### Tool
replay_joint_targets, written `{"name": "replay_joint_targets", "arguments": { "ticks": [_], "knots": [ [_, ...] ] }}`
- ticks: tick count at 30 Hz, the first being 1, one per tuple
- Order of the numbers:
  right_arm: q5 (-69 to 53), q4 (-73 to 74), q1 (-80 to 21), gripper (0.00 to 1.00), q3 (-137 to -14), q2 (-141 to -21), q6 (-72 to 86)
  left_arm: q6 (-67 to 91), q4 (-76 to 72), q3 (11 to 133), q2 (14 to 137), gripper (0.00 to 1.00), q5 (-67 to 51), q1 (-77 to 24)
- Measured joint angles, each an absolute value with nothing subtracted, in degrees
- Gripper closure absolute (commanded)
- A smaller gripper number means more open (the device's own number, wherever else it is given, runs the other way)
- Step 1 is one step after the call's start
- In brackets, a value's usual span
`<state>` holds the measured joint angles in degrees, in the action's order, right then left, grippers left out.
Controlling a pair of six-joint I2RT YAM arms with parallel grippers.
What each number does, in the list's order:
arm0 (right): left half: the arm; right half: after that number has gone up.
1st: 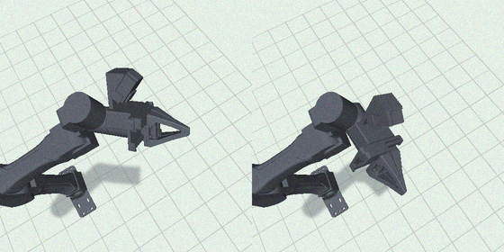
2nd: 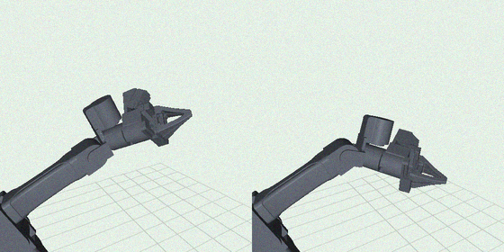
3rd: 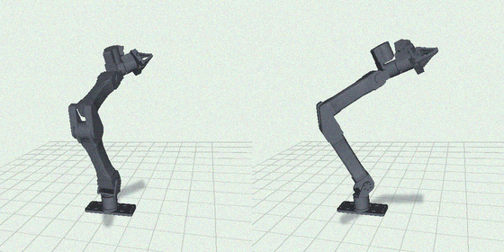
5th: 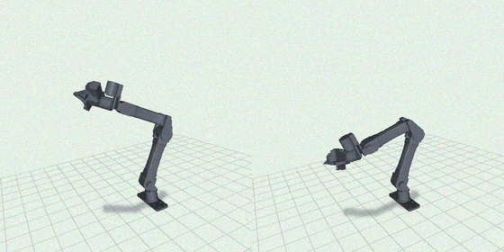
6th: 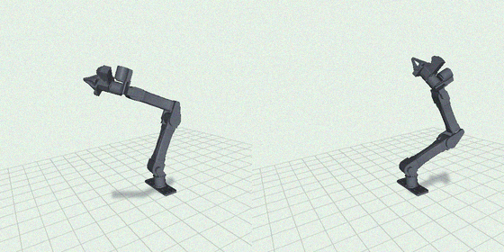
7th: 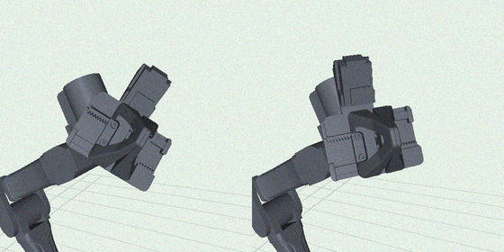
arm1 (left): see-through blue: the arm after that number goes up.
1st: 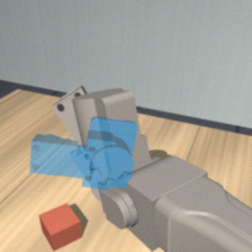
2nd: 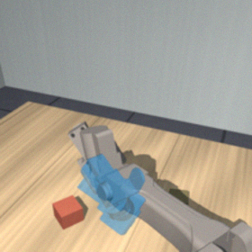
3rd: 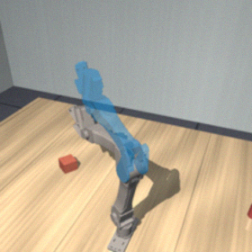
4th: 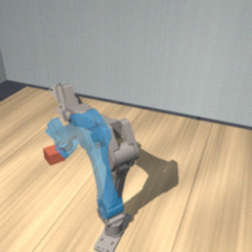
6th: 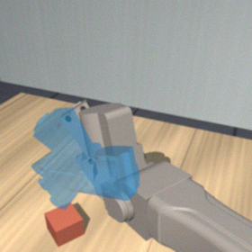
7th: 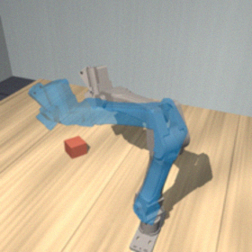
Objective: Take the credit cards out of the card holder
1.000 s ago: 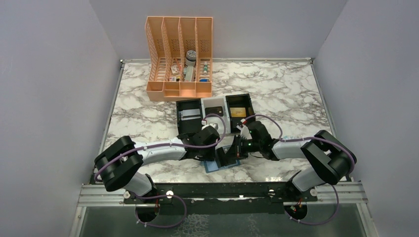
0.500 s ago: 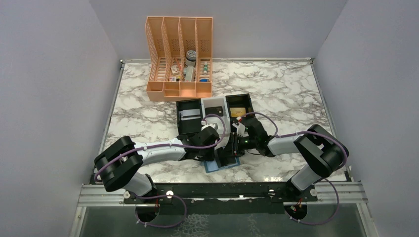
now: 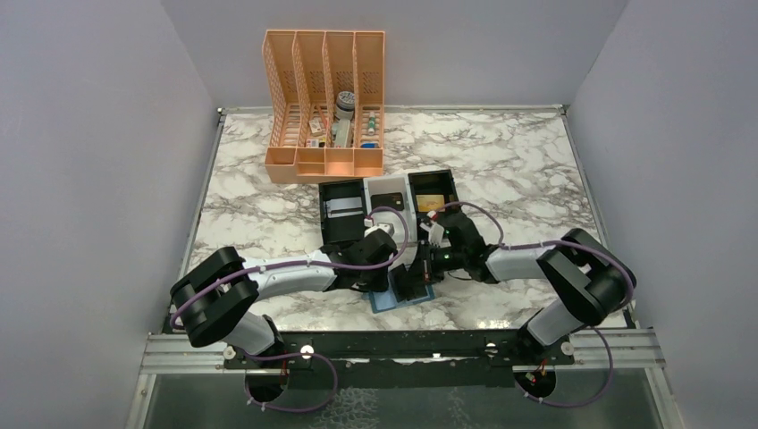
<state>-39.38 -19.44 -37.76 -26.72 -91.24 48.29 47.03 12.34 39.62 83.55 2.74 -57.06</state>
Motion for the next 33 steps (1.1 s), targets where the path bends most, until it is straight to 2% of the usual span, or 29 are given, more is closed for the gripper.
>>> {"name": "replay_joint_targets", "arguments": {
  "ticks": [7, 10, 14, 18, 24, 28, 33],
  "knots": [
    [-33.08, -9.43, -36.99, 0.99, -26.74, -79.85, 43.7, 46.96, 12.51, 39.68, 83.55, 0.89, 3.16, -57.14],
    [-30.11, -5.74, -36.73, 0.99, -26.74, -74.48, 41.65, 46.78, 12.64, 39.77, 83.44, 0.84, 3.4, -57.14],
    [-27.18, -3.4, -36.67, 0.99, -26.74, -68.1, 39.11, 46.04, 14.5, 40.36, 82.67, 0.68, 4.29, -57.25],
    [-25.08, -3.64, -36.67, 0.99, -26.57, -63.11, 36.4, 44.66, 20.53, 42.26, 80.47, 0.59, 7.46, -57.28],
    [-23.55, -6.31, -36.67, 0.99, -24.43, -56.8, 32.18, 41.65, 28.71, 47.64, 74.26, 0.36, 14.66, -56.55],
    [-22.39, -8.34, -36.67, 0.99, -24.01, -53.82, 28.69, 39.64, 32.64, 49.08, 69.89, 0.3, 17.72, -53.12],
    [-20.16, -10.72, -36.67, 0.99, -24.27, -53.95, 22.92, 35.79, 36.34, 49.08, 63.81, 0.04, 18.59, -44.07]
  ]
}}
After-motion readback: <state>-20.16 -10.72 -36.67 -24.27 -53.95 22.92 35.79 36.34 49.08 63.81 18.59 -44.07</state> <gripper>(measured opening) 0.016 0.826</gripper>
